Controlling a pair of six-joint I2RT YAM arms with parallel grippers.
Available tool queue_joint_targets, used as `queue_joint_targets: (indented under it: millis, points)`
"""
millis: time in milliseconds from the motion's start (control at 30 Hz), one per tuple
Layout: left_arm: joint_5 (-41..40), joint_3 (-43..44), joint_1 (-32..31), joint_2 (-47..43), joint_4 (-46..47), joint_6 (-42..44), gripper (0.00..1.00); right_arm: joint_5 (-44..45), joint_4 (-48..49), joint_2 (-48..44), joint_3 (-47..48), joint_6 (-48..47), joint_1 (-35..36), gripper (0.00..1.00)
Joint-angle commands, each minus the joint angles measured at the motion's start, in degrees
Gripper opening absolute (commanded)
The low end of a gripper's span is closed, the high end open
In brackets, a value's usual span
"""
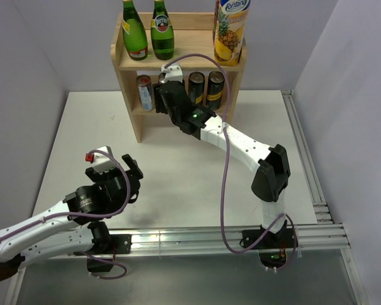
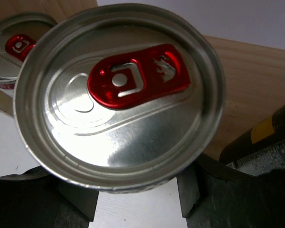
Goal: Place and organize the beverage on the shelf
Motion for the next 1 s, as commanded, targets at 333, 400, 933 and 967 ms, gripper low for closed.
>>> queue_joint_targets:
  millis: [333,400,933,967]
  points:
    - [0.7,-1.2,-1.2,-2.3,1.3,-0.9,0.98,0.0,4.9,3.5,5.6,0.4,-2.9,0.00]
    - [0.6,-1.4,-1.3,-2.2,1.1,-1.0,0.98,0.1,4.9,4.1,5.5,0.6,-3.0,0.00]
    - [0.1,-2.3,-1.8,-3.4,1.7,-1.1,0.98,2.5,5.6,5.3,0.1,1.9,-3.1,0.00]
    - [0.1,-2.4,-1.8,-3.5,1.7,-1.2,0.98,2.6,5.9,4.9,-0.5,2.0,-3.1,0.00]
